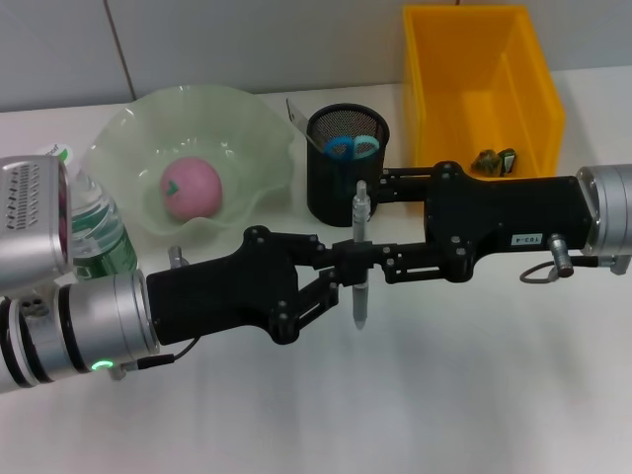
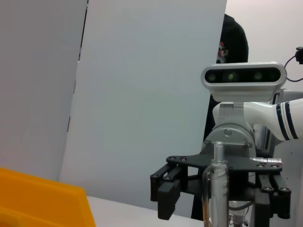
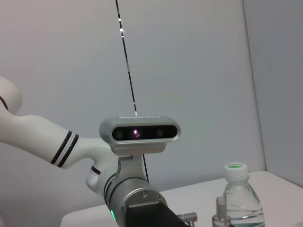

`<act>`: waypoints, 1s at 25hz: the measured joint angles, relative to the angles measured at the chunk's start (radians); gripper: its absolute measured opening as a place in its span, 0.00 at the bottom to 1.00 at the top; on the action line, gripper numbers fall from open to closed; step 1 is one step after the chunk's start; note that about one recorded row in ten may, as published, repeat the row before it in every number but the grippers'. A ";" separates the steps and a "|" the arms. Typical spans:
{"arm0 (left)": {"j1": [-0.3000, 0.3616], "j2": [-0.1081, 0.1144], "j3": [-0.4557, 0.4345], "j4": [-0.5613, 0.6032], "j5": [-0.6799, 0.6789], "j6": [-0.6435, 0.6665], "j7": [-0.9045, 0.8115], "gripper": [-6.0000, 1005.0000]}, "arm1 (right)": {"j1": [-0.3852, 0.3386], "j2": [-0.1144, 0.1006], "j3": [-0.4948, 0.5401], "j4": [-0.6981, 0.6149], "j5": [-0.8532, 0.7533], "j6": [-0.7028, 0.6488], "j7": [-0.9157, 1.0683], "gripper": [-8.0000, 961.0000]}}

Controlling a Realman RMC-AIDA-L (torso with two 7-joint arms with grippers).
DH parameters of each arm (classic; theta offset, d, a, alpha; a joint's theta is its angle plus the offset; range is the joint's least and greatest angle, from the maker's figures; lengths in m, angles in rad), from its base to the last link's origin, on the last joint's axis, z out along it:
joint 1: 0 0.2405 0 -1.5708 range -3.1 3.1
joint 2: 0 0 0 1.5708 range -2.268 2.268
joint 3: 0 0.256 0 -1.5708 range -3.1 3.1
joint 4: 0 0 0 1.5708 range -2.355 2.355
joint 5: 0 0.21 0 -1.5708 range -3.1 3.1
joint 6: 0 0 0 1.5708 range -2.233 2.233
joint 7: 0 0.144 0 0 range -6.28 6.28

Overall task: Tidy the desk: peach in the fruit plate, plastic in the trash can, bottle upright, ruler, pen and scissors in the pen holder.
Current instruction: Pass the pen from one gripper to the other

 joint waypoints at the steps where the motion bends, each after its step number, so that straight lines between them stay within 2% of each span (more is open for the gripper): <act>1: -0.001 0.000 0.000 -0.003 0.000 -0.002 0.001 0.15 | 0.002 0.001 0.000 0.000 0.000 0.000 0.000 0.72; 14: -0.005 0.000 -0.001 -0.003 -0.004 -0.008 0.001 0.15 | 0.012 0.002 0.001 0.000 0.000 0.021 0.007 0.70; 20: -0.006 0.000 -0.001 -0.003 -0.011 -0.008 0.001 0.15 | 0.014 0.002 0.001 0.001 -0.002 0.022 0.009 0.47; 25: -0.006 0.000 -0.001 -0.003 -0.012 -0.009 0.001 0.15 | 0.014 0.002 0.001 0.001 -0.003 0.017 0.014 0.41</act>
